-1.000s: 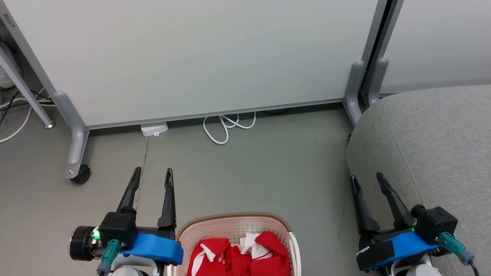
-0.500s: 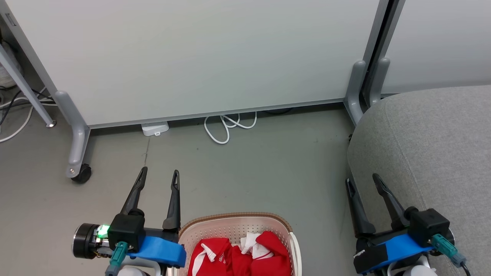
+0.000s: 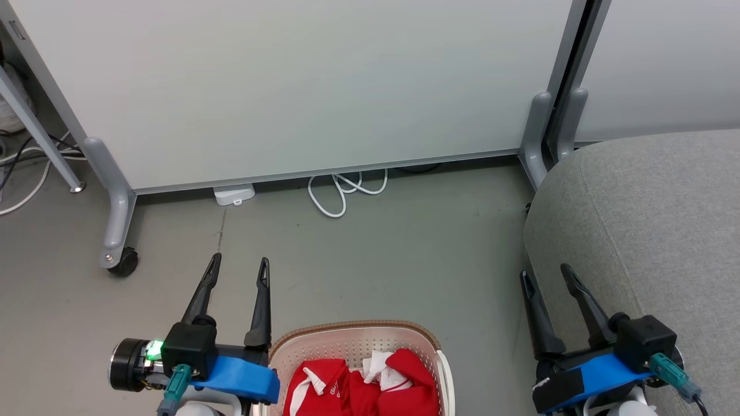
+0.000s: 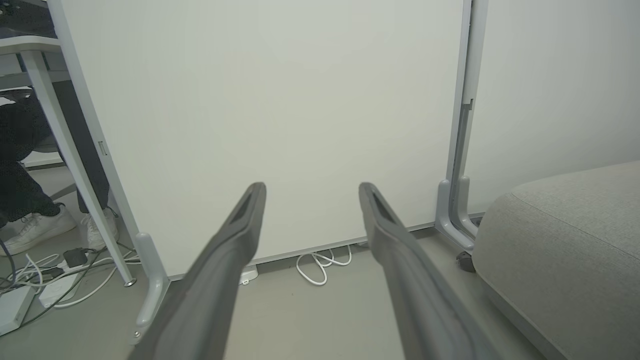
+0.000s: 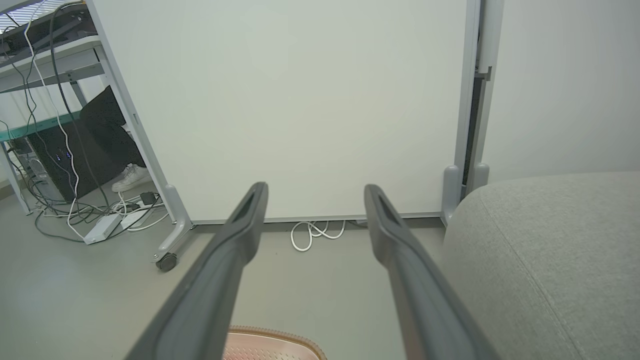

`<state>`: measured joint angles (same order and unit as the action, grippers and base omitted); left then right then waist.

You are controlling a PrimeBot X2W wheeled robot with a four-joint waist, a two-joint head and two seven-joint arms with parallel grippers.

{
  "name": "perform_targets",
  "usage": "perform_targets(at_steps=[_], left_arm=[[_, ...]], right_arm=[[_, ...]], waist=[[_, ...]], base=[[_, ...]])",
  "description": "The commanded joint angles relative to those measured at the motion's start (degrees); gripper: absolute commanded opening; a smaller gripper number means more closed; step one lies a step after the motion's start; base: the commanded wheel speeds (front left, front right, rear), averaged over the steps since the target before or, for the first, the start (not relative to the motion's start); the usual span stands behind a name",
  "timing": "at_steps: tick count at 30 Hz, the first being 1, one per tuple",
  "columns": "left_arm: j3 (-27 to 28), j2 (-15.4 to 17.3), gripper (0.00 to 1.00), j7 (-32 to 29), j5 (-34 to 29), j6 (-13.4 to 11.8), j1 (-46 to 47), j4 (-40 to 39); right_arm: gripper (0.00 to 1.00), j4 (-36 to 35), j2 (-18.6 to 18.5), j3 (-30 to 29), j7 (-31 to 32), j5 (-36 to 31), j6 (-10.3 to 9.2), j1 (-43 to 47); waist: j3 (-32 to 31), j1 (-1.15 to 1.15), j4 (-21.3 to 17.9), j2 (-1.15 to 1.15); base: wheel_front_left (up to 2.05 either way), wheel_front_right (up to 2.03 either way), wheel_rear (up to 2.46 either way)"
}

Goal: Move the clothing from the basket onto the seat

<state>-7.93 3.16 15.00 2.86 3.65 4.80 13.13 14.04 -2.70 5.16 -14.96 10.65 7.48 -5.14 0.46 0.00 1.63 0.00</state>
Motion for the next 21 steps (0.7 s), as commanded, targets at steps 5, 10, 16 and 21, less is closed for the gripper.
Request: perform_targets(at_steps=[5,10,16,21], left_arm=[[0.05,-0.14,1.00,0.28,0.19,0.85,1.09,0.55],[-1.29,0.17,1.00,0.27,-0.43,2.03,2.78,2.30],[-3.43,1.73,1.00,0.22,-1.03,3.16,6.18,6.31],[-6.53,3.40,1.00,0.22,-1.38,3.64,9.57,10.35]], right_arm=[[1.00,0.28,-0.34,0.11,-0.36,0.59,0.03,-0.67],[1.00,0.41,-0.33,0.35,-0.36,0.53,0.03,-0.98],[1.00,0.02,-0.33,0.77,-0.36,0.34,0.03,-1.92],[1.00,-0.16,-0.32,0.65,-0.36,0.00,0.03,-3.31]], waist=[[0.20,0.00,0.11,0.00],[0.82,0.00,0.04,0.00],[2.94,0.00,-1.02,0.00],[5.83,0.00,-2.34,0.00]], base=[[0.00,0.00,0.00],[0.00,0.00,0.00],[0.00,0.00,0.00],[0.00,0.00,0.00]])
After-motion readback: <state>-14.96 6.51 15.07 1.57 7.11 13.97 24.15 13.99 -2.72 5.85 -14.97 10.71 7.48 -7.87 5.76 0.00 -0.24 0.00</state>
